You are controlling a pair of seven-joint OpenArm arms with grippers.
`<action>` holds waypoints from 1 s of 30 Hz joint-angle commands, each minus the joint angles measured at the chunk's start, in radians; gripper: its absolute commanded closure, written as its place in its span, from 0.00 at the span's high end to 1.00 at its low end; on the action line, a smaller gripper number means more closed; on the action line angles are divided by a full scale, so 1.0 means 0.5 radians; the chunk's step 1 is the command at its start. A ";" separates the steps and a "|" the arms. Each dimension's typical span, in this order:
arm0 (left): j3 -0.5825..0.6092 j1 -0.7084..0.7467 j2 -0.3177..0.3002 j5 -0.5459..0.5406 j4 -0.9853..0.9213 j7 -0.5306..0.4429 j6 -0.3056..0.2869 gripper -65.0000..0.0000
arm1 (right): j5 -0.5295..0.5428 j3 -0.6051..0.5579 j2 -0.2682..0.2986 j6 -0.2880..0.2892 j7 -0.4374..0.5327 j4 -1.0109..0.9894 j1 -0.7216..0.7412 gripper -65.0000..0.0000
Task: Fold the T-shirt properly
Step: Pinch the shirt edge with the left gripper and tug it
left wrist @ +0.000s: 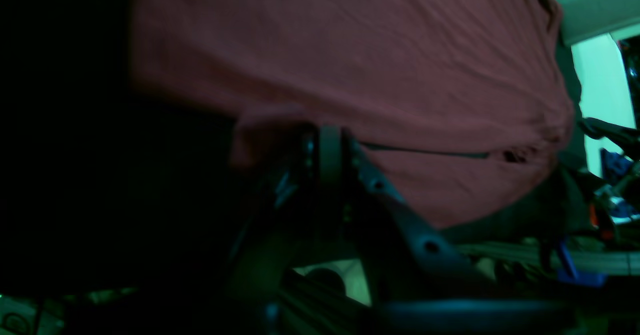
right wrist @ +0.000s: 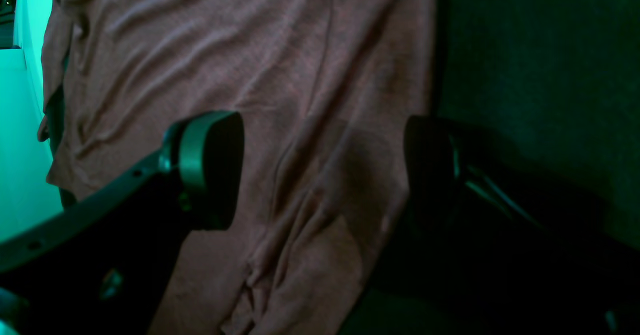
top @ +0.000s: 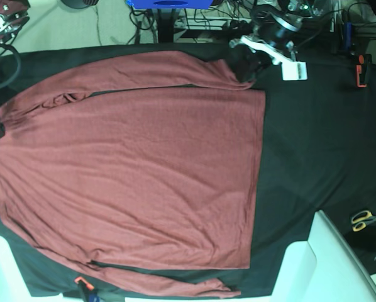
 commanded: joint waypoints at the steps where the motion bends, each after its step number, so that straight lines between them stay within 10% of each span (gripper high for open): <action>1: -0.013 0.014 -0.009 -0.016 0.037 -0.038 -0.023 0.00 | 0.035 0.008 0.097 0.021 0.035 0.021 0.021 0.72; 17: -0.013 0.017 -0.009 -0.016 0.031 -0.038 -0.023 0.00 | 0.035 -0.002 0.103 0.018 0.155 -0.264 0.024 0.71; 30: -0.013 0.017 -0.012 -0.016 0.028 -0.038 -0.023 0.00 | 0.035 -0.005 0.115 0.024 0.207 -0.372 0.033 0.05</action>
